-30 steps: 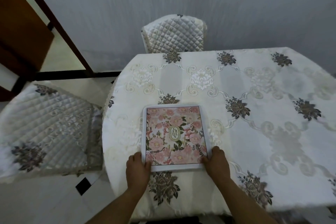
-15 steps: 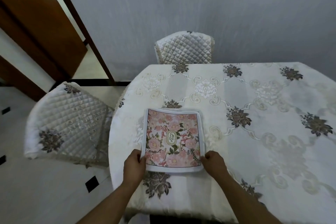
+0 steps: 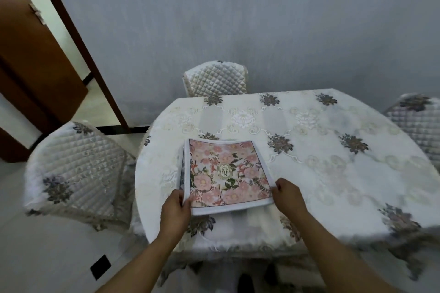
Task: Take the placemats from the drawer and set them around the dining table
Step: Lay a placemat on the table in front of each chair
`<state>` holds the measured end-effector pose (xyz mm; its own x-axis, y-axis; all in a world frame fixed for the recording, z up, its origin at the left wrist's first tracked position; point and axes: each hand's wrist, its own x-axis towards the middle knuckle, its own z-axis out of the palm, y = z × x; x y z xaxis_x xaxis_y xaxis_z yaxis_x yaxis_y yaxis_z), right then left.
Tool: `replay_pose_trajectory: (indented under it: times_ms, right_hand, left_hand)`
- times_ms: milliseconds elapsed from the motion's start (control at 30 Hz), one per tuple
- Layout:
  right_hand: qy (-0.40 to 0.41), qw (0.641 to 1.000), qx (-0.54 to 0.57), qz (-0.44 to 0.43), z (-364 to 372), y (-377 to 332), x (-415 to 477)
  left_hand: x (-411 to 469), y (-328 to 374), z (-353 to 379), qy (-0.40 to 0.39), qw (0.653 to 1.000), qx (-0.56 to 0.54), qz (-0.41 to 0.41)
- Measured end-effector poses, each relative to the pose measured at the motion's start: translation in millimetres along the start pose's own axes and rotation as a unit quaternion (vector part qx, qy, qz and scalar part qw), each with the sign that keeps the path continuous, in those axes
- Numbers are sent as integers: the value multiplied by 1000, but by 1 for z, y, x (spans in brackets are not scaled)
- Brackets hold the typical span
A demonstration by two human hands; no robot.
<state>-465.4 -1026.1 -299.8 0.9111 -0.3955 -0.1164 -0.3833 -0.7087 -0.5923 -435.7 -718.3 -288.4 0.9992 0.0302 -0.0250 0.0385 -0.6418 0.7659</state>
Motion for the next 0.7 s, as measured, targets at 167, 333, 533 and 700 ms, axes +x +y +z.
replay_pose_trajectory:
  times_ms: [167,333,533,700]
  right_hand:
    - [52,997,-41,28,-50,11,-49]
    - [98,993,-44,42,-98,35,-92]
    - [128,990,-34,50,-148,92,-118]
    - [145,988,-22,47,-198,168,-121]
  left_hand:
    - [-24,23,-3,-38,998,-5,52]
    - [-61,66,6,-57,993,-23,97]
    - [-98,109,48,-58,989,-24,133]
    - [-134,154,117,-60,988,-12,140]
